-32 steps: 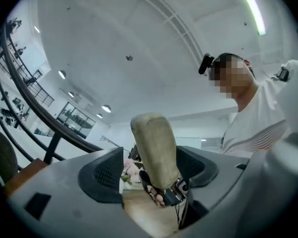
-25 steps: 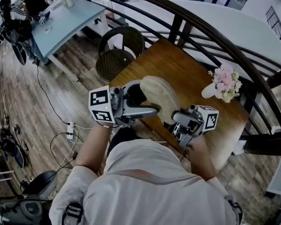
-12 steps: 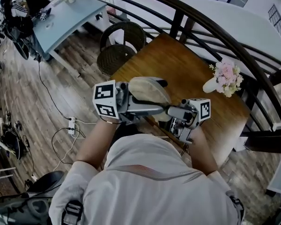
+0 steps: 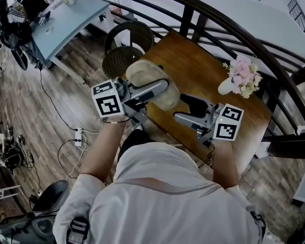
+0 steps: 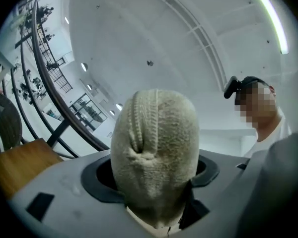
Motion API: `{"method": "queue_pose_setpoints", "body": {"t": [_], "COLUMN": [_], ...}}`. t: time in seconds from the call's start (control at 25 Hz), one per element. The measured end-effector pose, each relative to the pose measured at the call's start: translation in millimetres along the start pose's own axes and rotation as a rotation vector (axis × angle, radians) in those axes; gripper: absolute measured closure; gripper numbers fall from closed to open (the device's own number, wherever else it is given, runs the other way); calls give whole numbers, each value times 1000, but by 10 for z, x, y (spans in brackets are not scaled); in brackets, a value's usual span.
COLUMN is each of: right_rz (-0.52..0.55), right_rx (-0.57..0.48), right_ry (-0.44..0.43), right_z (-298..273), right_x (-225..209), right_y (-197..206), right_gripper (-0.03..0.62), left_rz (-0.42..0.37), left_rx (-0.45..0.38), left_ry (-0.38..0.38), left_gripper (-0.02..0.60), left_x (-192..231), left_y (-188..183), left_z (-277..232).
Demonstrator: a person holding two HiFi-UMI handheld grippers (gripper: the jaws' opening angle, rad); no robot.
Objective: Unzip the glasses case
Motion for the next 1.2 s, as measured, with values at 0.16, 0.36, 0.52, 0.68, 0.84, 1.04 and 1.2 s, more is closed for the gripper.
{"method": "queue_pose_setpoints", "body": {"t": [0.16,0.36,0.52,0.68,0.84,1.04,1.2], "right_rz": [143,280,354,394,363,407,479], "right_rx": [148,246,318,349,330,340,371], "right_ry": [131,272,333,399,405,452,514], "right_z": [-137,-317,-376,-412,-421,-395,-371], "right_x": [0,15,-22,-77,-162,-203,-226], "right_y": [60,108,122,128,165,226,283], "right_gripper": [212,313,350,441,507,539,540], "left_rz": [31,45,47,33,6,-55,-123], "left_rx": [-8,3,5,14,20,49,97], "left_ry": [-83,-165,-188,-211,-241,-297,-314], "left_gripper": [259,259,259,259,259,261,268], "left_x": [81,137,170,198,204,185,135], "left_y": [-8,35,44,59,70,111,186], "left_z": [-34,-52,-51,-54,-32,-36,-57]}}
Point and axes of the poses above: the fingertips, and each gripper's own axes: z backward along the fingers, x to its left, y out of its underside, the point moved 7 cm from there along z, backward along the fingers, and after that the axes turned 1 degree about x, right-handed, at the moved point
